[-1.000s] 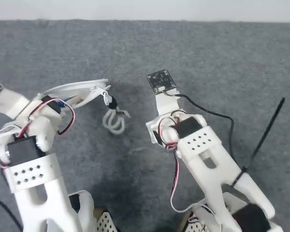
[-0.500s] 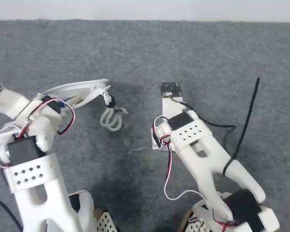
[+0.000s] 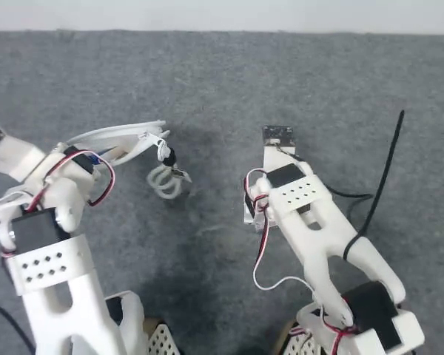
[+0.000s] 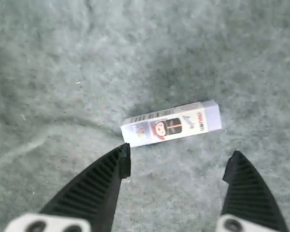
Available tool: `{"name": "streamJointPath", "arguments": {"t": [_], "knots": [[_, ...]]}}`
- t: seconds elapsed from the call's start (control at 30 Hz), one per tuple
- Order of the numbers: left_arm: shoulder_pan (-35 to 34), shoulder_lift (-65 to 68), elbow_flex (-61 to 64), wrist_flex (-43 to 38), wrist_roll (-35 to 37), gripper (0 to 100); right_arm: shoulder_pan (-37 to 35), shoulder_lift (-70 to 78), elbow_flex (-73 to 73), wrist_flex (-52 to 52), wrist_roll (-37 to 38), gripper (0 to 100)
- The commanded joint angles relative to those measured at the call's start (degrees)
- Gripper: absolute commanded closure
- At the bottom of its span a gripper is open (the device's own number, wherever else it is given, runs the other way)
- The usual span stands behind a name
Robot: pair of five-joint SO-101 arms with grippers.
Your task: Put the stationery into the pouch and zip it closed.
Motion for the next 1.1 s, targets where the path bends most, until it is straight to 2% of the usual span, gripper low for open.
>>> {"name": "streamJointPath", "arguments": {"t": [0.0, 0.27, 0.37, 0.67, 0.83, 1.07], "knots": [[0.0, -2.6, -1.9, -2.2, 0.8, 99, 2.2, -0.4, -4.0, 0.4, -0.8, 69.7], [0.0, -2.6, -1.9, -2.2, 0.8, 99, 0.3, -0.3, -4.9, 0.9, -2.1, 69.6], [0.0, -2.6, -1.9, -2.2, 0.8, 99, 0.3, 0.7, -4.9, 0.8, -6.9, 69.6], [-0.1, -2.6, -1.8, -2.2, 0.8, 99, 0.3, 15.7, -12.1, 0.7, -8.0, 69.8], [-0.1, -2.6, -1.8, -2.2, 0.8, 99, 2.6, 20.9, -14.4, 0.5, -8.1, 70.4], [-0.1, -2.6, -1.8, -2.2, 0.8, 99, 4.5, 22.2, -16.2, 0.6, -7.6, 89.4]]}}
